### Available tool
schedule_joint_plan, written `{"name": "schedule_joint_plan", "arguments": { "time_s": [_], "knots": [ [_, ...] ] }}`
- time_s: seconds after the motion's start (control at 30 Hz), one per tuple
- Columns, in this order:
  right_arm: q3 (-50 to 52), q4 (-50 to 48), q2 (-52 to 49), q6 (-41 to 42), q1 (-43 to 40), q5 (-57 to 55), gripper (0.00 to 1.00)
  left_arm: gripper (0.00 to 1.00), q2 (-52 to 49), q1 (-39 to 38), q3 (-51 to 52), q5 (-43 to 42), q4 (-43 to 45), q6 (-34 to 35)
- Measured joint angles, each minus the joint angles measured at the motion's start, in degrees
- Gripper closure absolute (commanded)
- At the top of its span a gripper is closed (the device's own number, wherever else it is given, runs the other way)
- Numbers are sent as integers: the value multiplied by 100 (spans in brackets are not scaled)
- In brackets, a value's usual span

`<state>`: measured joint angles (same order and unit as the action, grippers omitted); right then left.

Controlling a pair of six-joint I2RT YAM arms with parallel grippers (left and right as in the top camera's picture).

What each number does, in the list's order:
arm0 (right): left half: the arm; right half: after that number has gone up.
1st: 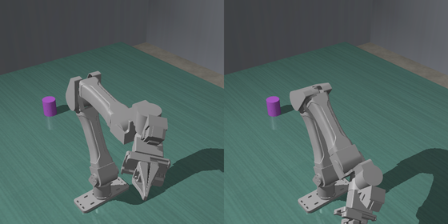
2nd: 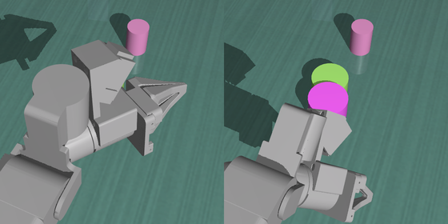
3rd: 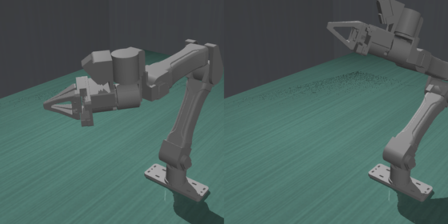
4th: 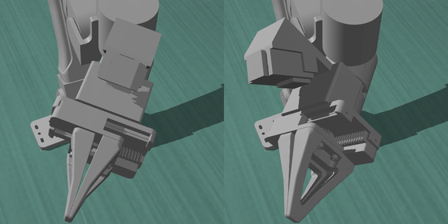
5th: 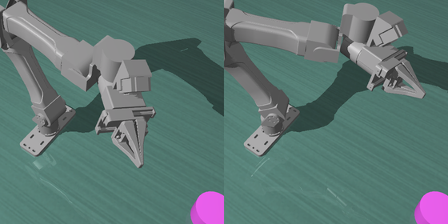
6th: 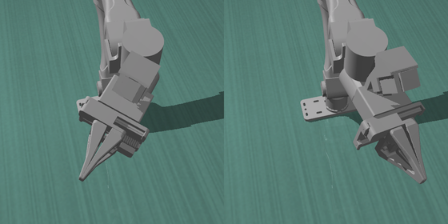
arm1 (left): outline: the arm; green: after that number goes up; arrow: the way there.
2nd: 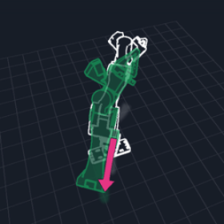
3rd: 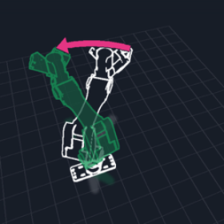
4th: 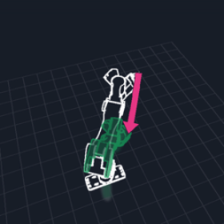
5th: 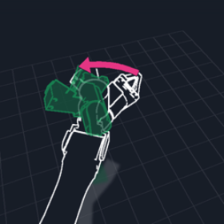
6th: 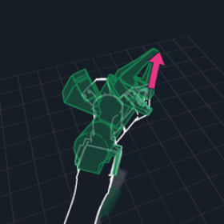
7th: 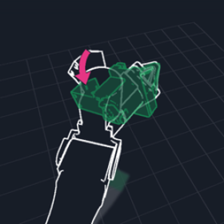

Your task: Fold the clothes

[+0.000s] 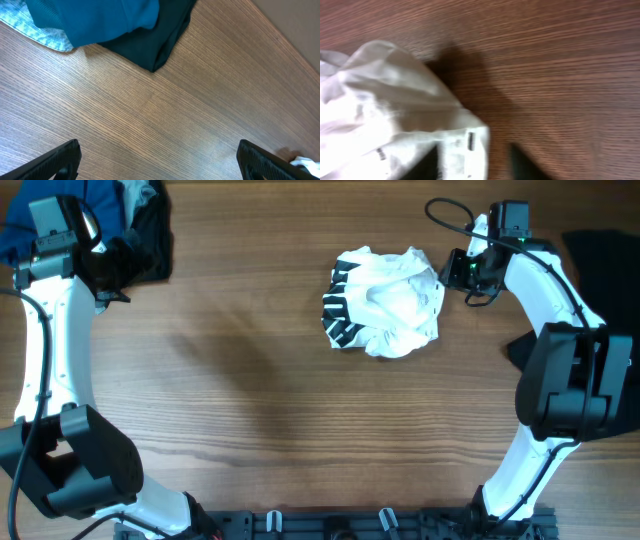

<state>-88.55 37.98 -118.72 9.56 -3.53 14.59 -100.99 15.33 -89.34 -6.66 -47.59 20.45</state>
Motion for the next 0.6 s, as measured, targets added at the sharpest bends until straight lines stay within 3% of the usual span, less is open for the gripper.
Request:
{"name": "schedule_joint_plan", "arguments": {
  "time_s": [0.2, 0.3, 0.43, 0.6],
  "knots": [
    [-26, 179, 90, -37, 17, 426, 19, 0, -39, -39, 0, -103, 0, -39],
    [-136, 442, 332, -66, 15, 538, 16, 0, -42, -190, 0, -291, 2, -221],
    [-365, 728, 885, -85, -2, 584, 15, 0, -46, -730, 0, -457, 17, -485],
    [-470, 953, 1292, -72, -232, 577, 0, 0, -164, -1814, 0, -566, 302, -758]
  ]
}}
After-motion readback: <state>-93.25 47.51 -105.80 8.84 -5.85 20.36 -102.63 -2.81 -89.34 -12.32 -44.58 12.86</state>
